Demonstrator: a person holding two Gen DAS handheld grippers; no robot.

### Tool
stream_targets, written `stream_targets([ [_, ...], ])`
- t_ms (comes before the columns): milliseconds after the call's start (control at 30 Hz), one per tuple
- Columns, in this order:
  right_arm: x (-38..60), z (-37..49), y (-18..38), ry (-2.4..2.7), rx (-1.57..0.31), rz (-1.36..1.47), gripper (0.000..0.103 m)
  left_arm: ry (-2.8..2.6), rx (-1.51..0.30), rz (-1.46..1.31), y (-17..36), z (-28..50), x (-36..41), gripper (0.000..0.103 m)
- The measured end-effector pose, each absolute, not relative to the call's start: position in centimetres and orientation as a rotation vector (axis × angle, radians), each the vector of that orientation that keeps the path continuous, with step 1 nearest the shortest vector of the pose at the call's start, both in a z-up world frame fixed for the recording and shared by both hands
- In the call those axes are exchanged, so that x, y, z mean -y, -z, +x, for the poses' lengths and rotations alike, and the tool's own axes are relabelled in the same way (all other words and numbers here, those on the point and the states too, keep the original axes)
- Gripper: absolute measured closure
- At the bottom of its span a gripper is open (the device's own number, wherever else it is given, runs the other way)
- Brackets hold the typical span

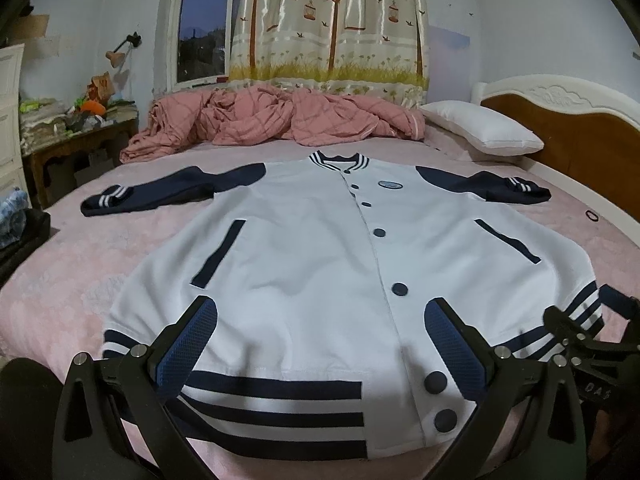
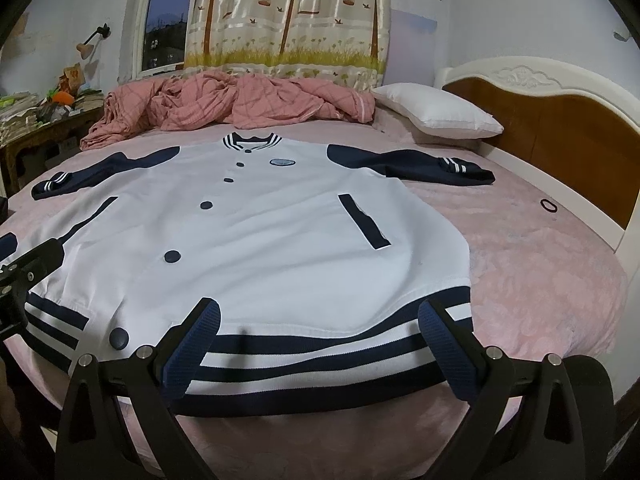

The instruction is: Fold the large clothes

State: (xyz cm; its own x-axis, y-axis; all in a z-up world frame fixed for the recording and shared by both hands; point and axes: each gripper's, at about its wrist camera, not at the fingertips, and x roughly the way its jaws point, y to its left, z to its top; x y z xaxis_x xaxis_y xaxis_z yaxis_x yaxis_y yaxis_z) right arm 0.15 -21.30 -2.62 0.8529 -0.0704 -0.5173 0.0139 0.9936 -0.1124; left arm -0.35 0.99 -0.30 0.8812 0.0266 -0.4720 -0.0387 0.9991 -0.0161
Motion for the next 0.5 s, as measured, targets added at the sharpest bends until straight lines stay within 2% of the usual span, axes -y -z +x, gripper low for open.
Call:
stream_targets([
  [500,21.23,0.06,2.6,0.049,-0.545,-0.106,0.002,-0.052,-0.458,-0.001,-0.27,-0.75,-1.11,0.0],
])
